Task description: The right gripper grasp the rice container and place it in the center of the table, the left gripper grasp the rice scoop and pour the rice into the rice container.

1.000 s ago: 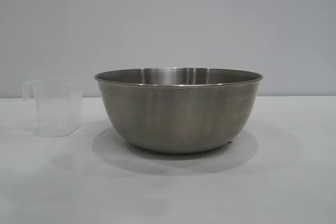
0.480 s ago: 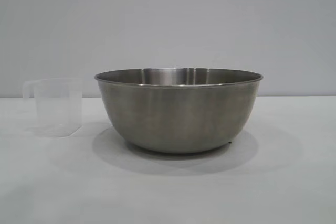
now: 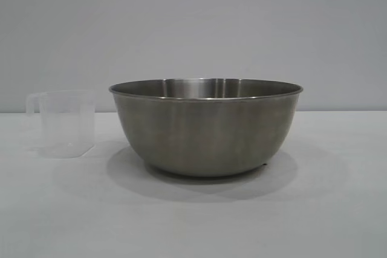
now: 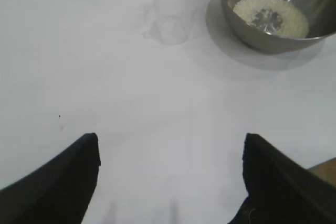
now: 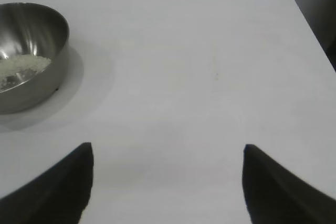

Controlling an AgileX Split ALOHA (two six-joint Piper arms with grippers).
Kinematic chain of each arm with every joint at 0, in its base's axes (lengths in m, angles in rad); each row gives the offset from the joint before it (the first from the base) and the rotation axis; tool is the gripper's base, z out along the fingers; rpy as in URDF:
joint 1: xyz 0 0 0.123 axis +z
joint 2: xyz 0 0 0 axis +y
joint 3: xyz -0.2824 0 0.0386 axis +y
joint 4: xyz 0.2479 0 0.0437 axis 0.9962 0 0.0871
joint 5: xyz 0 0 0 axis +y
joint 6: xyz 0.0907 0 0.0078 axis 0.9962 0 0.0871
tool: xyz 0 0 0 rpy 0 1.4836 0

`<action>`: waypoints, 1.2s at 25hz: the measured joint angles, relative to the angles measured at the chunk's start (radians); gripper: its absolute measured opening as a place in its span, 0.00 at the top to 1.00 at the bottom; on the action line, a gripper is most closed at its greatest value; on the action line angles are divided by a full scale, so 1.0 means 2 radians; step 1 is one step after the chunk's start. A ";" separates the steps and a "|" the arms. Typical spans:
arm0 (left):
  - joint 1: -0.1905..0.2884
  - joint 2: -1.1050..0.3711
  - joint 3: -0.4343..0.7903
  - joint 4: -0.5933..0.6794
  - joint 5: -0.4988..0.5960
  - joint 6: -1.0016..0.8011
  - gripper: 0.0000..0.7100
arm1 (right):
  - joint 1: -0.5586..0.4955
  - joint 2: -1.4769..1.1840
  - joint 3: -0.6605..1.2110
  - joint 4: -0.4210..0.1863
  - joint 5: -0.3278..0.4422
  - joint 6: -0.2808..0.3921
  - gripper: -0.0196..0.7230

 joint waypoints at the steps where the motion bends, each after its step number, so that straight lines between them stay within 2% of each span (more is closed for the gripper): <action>1: 0.000 -0.009 0.008 -0.002 0.002 0.000 0.30 | 0.000 0.000 0.000 0.000 0.000 0.000 0.30; 8: 0.000 -0.079 0.070 -0.010 -0.004 0.000 0.30 | 0.000 0.000 0.000 0.000 0.000 0.000 0.30; 30: 0.000 -0.095 0.074 -0.013 -0.014 0.001 0.30 | 0.000 0.000 0.000 0.000 0.000 0.000 0.30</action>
